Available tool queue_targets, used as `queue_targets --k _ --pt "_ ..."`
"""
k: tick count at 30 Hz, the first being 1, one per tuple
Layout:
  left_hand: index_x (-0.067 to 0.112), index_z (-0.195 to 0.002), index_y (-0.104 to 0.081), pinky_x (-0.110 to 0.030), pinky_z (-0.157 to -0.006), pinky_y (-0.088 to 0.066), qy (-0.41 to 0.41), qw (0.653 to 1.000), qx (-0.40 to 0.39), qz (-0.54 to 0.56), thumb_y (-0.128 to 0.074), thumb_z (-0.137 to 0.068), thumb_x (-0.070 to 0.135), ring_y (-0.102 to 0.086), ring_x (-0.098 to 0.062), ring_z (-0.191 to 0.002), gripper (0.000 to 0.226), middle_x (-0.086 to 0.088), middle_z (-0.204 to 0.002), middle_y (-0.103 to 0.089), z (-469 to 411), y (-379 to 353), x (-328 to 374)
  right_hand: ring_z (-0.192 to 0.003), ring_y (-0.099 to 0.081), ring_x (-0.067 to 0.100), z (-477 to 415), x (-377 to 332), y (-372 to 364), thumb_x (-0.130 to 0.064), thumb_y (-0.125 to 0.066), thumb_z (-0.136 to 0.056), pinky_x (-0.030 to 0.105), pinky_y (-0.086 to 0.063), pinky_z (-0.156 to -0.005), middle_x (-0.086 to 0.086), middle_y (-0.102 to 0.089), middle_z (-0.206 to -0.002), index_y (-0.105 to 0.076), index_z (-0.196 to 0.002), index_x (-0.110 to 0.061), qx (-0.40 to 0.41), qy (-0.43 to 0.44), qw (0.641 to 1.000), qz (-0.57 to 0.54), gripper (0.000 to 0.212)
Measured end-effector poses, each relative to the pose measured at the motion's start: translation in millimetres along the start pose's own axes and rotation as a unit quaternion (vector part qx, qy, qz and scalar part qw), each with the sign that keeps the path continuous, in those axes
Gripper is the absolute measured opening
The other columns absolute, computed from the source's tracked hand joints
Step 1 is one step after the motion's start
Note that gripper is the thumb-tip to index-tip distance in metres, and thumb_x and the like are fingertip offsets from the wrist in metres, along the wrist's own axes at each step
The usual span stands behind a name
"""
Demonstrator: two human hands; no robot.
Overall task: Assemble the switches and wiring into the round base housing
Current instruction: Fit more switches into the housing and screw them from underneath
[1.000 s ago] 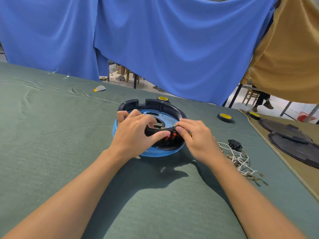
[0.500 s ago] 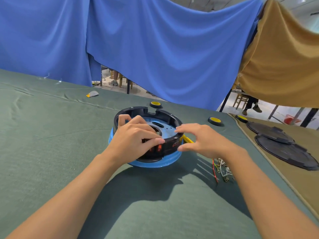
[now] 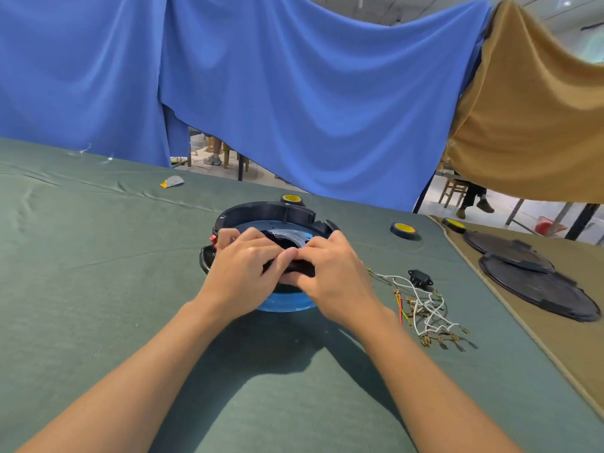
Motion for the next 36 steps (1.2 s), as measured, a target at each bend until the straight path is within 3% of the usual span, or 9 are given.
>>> queue_targets --k 4,7,10,14,19,21,24,30,36 --pt "0.022 -0.064 -0.073 -0.040 -0.082 -0.028 0.019 0.999 -0.008 0.035 -0.040 -0.095 0.049 -0.058 -0.013 -0.077 0.053 0.014 -0.059 -0.065 2 -7 -12 -0.114 -0.044 0.008 -3 24 11 -0.035 -0.074 -0.080 0.029 -0.039 -0.100 -0.013 -0.062 -0.121 -0.066 -0.120 -0.029 -0.081 -0.011 0.991 -0.105 0.041" --pt "0.018 -0.052 -0.064 -0.036 -0.084 -0.023 0.042 0.997 0.010 0.063 -0.052 -0.094 0.042 -0.058 -0.011 -0.082 0.050 0.019 -0.056 -0.060 -2 -6 -23 -0.132 -0.038 0.009 0 42 10 -0.030 -0.075 -0.081 0.025 -0.026 -0.112 -0.010 -0.051 -0.140 -0.058 -0.131 -0.026 -0.159 -0.013 0.987 -0.022 0.053" --pt "0.015 -0.050 -0.067 -0.035 -0.084 -0.020 0.074 0.996 0.035 0.038 -0.051 -0.093 0.042 -0.058 -0.012 -0.082 0.053 0.018 -0.058 -0.064 -3 1 -33 -0.118 -0.051 0.018 2 38 10 -0.022 -0.077 -0.079 0.035 -0.036 -0.105 -0.005 -0.065 -0.123 -0.066 -0.122 -0.021 -0.111 0.010 0.994 -0.009 0.044" --pt "0.015 -0.052 -0.066 -0.038 -0.081 -0.027 0.061 0.989 0.112 -0.071 -0.045 -0.098 0.039 -0.059 -0.019 -0.072 0.056 0.009 -0.058 -0.066 -5 14 -18 -0.086 -0.051 0.017 3 3 5 -0.045 -0.073 -0.079 0.038 -0.047 -0.077 -0.004 -0.073 -0.092 -0.074 -0.102 -0.024 -0.001 0.003 1.000 -0.019 0.032" --pt "0.011 -0.057 -0.063 -0.038 -0.073 -0.034 0.036 0.987 0.138 -0.069 -0.037 -0.102 0.033 -0.058 -0.025 -0.057 0.056 0.002 -0.053 -0.061 -1 15 0 -0.081 -0.062 0.009 0 -28 7 -0.017 -0.070 -0.085 0.027 -0.051 -0.079 -0.003 -0.074 -0.091 -0.075 -0.100 -0.015 -0.013 0.037 0.984 -0.176 0.017" --pt "0.010 -0.059 -0.062 -0.039 -0.071 -0.036 0.042 0.986 0.143 -0.074 -0.037 -0.101 0.033 -0.056 -0.027 -0.053 0.054 0.000 -0.049 -0.057 1 17 0 -0.085 -0.066 0.002 2 -4 27 -0.016 -0.071 -0.084 0.021 -0.052 -0.082 -0.008 -0.075 -0.092 -0.077 -0.093 -0.016 0.026 -0.001 0.975 -0.220 0.012" --pt "0.016 -0.063 -0.064 -0.037 -0.071 -0.036 0.005 0.986 0.137 -0.094 -0.043 -0.098 0.039 -0.056 -0.023 -0.052 0.046 0.004 -0.050 -0.056 1 12 15 -0.083 -0.067 0.004 9 66 55 -0.018 -0.068 -0.086 0.029 -0.053 -0.084 -0.008 -0.075 -0.088 -0.078 -0.089 -0.018 0.070 -0.111 0.983 -0.128 0.010" --pt "0.017 -0.080 -0.070 -0.038 -0.070 -0.042 -0.124 0.972 0.067 -0.190 -0.046 -0.099 0.047 -0.060 -0.022 -0.063 0.043 0.004 -0.064 -0.064 0 -25 54 -0.126 -0.049 0.027 50 194 54 -0.025 -0.051 -0.098 0.044 -0.045 -0.099 0.006 -0.062 -0.130 -0.059 -0.130 -0.018 -0.039 -0.337 0.934 0.108 0.034" --pt "0.012 -0.087 -0.073 -0.037 -0.063 -0.045 -0.134 0.958 0.058 -0.246 -0.056 -0.094 0.035 -0.059 -0.025 -0.063 0.029 0.000 -0.065 -0.063 0 -28 56 -0.108 -0.058 0.033 61 209 36 -0.026 -0.049 -0.098 0.039 -0.049 -0.085 0.011 -0.069 -0.114 -0.067 -0.117 -0.019 -0.063 -0.379 0.917 0.104 0.027"
Point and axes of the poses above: each hand's wrist, its own z-axis away from the middle knuckle, its own y-axis out of the back of the hand, x = y × z, the point moved 6 cm from there along -z, towards the middle knuckle
